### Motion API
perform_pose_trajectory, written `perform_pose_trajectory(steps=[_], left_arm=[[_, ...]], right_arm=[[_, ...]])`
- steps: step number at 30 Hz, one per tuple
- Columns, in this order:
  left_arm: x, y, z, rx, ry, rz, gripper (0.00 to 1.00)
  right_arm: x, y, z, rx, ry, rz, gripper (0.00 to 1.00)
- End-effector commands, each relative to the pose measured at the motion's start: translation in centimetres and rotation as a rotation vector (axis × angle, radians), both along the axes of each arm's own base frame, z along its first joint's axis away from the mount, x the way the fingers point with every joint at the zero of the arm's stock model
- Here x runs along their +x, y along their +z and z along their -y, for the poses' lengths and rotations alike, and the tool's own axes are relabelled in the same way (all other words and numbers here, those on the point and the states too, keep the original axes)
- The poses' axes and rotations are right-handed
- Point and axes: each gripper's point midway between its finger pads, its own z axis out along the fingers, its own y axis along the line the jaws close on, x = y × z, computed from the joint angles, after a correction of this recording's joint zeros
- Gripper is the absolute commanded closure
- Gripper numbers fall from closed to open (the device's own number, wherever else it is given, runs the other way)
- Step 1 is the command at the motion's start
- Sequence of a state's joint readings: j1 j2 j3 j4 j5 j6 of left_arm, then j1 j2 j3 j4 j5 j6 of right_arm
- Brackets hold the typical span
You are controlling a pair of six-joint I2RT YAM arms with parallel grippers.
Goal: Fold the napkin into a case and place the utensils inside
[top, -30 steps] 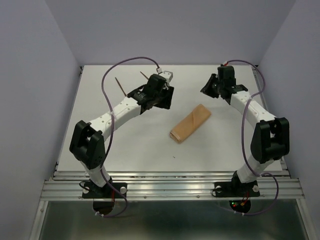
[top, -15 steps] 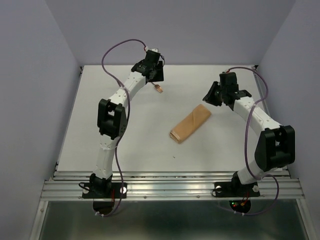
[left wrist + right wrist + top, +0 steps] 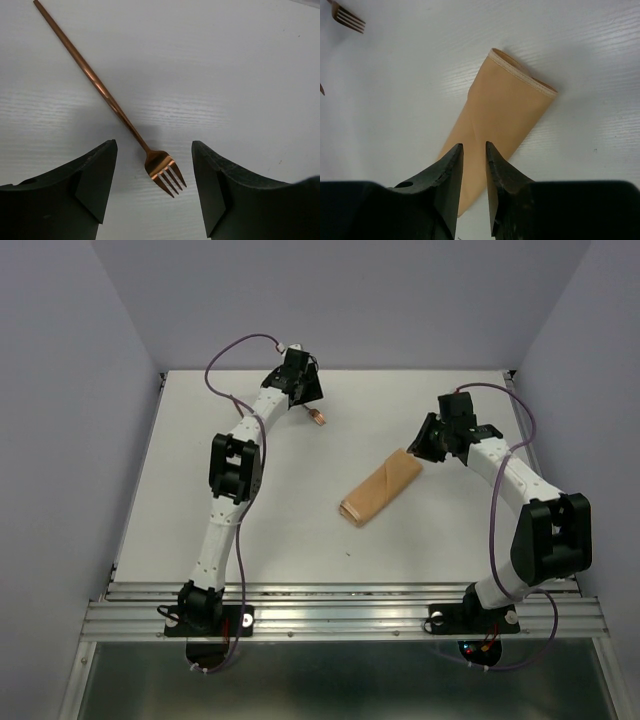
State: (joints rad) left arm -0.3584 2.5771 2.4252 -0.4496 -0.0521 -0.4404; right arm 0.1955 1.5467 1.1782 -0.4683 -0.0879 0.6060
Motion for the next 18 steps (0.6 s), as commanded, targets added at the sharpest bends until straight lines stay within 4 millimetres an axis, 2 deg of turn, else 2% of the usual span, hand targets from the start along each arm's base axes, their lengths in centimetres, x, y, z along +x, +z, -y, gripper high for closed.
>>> perform_pose_trajectory(steps=[1,4,10,12,13,14,15,16,18], left_arm=[[2.1,3.2,1.7,-0.06,0.002,0.116,0.28],[2.0,1.5,1.6,-0.036,0.012,0.092,0.29],[0.2,-1.7,0.2,0.071,0.046,0.002,0.37],[-0.2,-1.1,-0.2,0.091,0.047,-0.002,0.4],[-1.1,-2.0,-0.3,0.119,0.036,-0.027,0.43],[-1.4,-0.9,-0.4,0.123,0.033,-0.015,0.47],[-2.4,-2.0,-0.5,0.144,0.023,-0.046,0.48],[-2.8,-2.0,-0.7,0.158,0.014,-0.051,0.52],[-3.5,-1.2,-1.0,0.169,0.007,-0.052,0.57]], right_arm=[[-0.3,0.1,0.7,-0.012,-0.017,-0.003,0.7],[-0.3,-0.5,0.6,-0.015,-0.01,-0.018,0.7],[-0.2,-1.1,0.6,-0.019,-0.007,-0.034,0.69],[-0.2,-1.1,0.6,-0.02,-0.008,-0.035,0.7],[-0.3,-1.2,0.6,-0.022,-0.009,-0.036,0.7],[-0.3,-1.1,0.6,-0.021,-0.01,-0.035,0.7],[-0.3,-1.2,0.6,-0.022,-0.011,-0.037,0.7],[-0.4,-1.2,0.7,-0.022,-0.012,-0.04,0.7],[-0.4,-1.1,0.6,-0.016,-0.01,-0.036,0.7]])
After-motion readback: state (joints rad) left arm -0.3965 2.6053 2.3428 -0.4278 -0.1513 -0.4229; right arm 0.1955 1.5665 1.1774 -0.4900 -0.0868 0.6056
